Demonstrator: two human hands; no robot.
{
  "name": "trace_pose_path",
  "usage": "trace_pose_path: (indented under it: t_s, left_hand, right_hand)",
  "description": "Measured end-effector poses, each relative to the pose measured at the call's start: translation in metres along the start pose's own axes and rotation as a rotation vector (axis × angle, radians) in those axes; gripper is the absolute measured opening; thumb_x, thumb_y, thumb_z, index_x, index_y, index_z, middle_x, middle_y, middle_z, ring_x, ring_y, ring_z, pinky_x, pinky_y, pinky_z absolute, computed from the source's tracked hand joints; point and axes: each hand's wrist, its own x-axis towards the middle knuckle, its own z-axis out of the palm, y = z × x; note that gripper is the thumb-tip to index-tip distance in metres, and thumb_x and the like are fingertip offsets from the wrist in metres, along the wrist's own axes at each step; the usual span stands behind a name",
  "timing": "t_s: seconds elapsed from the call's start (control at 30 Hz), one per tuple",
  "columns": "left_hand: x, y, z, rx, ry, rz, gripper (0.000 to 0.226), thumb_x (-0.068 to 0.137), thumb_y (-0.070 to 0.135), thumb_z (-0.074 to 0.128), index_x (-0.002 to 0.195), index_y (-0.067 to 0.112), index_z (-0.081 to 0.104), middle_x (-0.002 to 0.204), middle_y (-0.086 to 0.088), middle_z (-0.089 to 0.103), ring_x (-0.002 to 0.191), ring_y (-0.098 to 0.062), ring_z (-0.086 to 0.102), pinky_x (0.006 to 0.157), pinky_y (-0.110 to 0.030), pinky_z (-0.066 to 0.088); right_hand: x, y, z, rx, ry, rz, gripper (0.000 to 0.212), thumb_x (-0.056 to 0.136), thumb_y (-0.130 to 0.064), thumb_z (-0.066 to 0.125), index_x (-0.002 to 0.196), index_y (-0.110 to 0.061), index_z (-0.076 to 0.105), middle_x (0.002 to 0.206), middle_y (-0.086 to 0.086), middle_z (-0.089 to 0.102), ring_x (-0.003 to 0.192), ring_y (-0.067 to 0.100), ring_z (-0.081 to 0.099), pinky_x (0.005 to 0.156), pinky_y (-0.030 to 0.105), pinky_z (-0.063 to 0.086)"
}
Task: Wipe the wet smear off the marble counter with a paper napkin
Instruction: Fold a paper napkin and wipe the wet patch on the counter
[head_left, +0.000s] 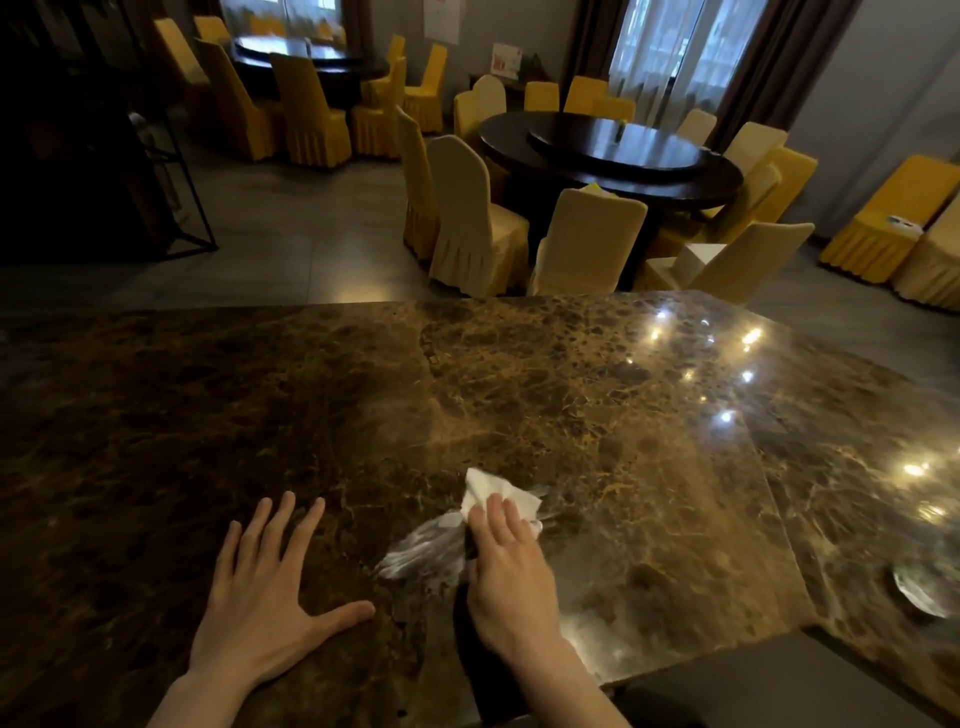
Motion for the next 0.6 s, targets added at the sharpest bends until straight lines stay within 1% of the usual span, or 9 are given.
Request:
trace_pose_path:
  t_s: [0.07,0.1,0.17,0.27,0.33,0.4,0.47,0.53,0.6]
  left_hand:
    - [0.0,-0.002,-0.001,0.013,-0.009,0.01,0.137,0.05,0.117,0.015,0.154,0.039,-0.029,0.172,0.003,-0.023,0.155,-0.018,-0.03,0.13,-0.05,-0.013]
    - [0.0,-0.002,-0.001,0.013,-0.008,0.01,0.137,0.05,0.117,0.014,0.155,0.04,-0.028,0.172,0.003,-0.022,0.155,-0.018,-0.029,0.13,-0.05,-0.012]
    - [0.0,-0.001,0.0,0.018,-0.002,0.001,0.137,0.049,0.117,0.013,0.155,0.04,-0.027,0.172,0.004,-0.021,0.156,-0.018,-0.028,0.13,-0.05,-0.012]
    - [-0.001,-0.001,0.0,0.026,-0.003,-0.005,0.139,0.047,0.117,0.012,0.155,0.04,-0.027,0.172,0.004,-0.022,0.155,-0.018,-0.028,0.13,-0.05,-0.013]
    - [0.001,-0.001,0.0,0.017,-0.006,-0.013,0.14,0.047,0.117,0.012,0.156,0.039,-0.026,0.172,0.004,-0.022,0.156,-0.018,-0.028,0.13,-0.05,-0.013]
    - [0.0,0.001,0.0,0.022,-0.007,-0.014,0.139,0.046,0.117,0.011,0.156,0.039,-0.027,0.172,0.004,-0.022,0.156,-0.018,-0.028,0.13,-0.049,-0.013]
    - [0.001,0.001,-0.001,0.025,-0.011,-0.014,0.139,0.046,0.117,0.01,0.156,0.039,-0.027,0.172,0.004,-0.023,0.156,-0.018,-0.028,0.13,-0.049,-0.013]
    - [0.001,0.001,-0.002,0.018,-0.012,-0.015,0.14,0.046,0.117,0.01,0.156,0.039,-0.027,0.172,0.005,-0.022,0.156,-0.018,-0.028,0.13,-0.049,-0.013]
    - [0.001,0.002,-0.002,0.014,-0.008,-0.013,0.14,0.047,0.117,0.012,0.156,0.039,-0.026,0.172,0.004,-0.021,0.156,-0.017,-0.027,0.13,-0.049,-0.013]
  right_hand:
    - [-0.011,-0.011,0.006,-0.001,0.003,-0.153,0.051,0.097,-0.011,0.054,0.147,-0.02,0.046,0.159,0.003,0.037,0.15,0.023,0.027,0.116,0.037,0.035]
    - [-0.015,-0.011,0.004,0.018,0.015,-0.22,0.048,0.089,-0.006,0.063,0.135,-0.021,0.059,0.149,0.002,0.052,0.142,0.022,0.041,0.107,0.036,0.046]
    - [-0.012,0.0,-0.01,0.12,0.05,-0.196,0.04,0.077,0.002,0.069,0.108,-0.023,0.074,0.121,-0.003,0.071,0.119,0.015,0.062,0.092,0.032,0.055]
    - [0.011,0.026,-0.036,0.37,0.171,0.102,0.038,0.078,0.008,0.067,0.094,-0.025,0.079,0.095,-0.009,0.077,0.09,0.005,0.069,0.08,0.022,0.055]
    - [0.029,0.047,-0.054,0.615,0.28,0.376,0.036,0.083,0.004,0.069,0.087,-0.031,0.079,0.087,-0.011,0.076,0.08,0.005,0.071,0.073,0.027,0.059]
    - [0.042,0.068,-0.066,0.704,0.316,0.562,0.032,0.085,-0.005,0.071,0.083,-0.036,0.077,0.084,-0.012,0.075,0.08,0.01,0.071,0.071,0.033,0.061]
    - [0.049,0.086,-0.064,0.503,0.31,0.512,0.026,0.088,-0.007,0.069,0.093,-0.031,0.079,0.088,-0.008,0.07,0.09,0.016,0.068,0.077,0.034,0.055]
    - [0.048,0.09,-0.056,0.24,0.276,0.341,0.025,0.091,-0.006,0.065,0.107,-0.021,0.078,0.093,-0.002,0.06,0.093,0.023,0.062,0.077,0.033,0.047]
    - [0.043,0.087,-0.046,0.023,0.178,0.165,0.027,0.094,-0.008,0.062,0.116,-0.018,0.074,0.097,-0.001,0.054,0.095,0.025,0.053,0.075,0.033,0.044]
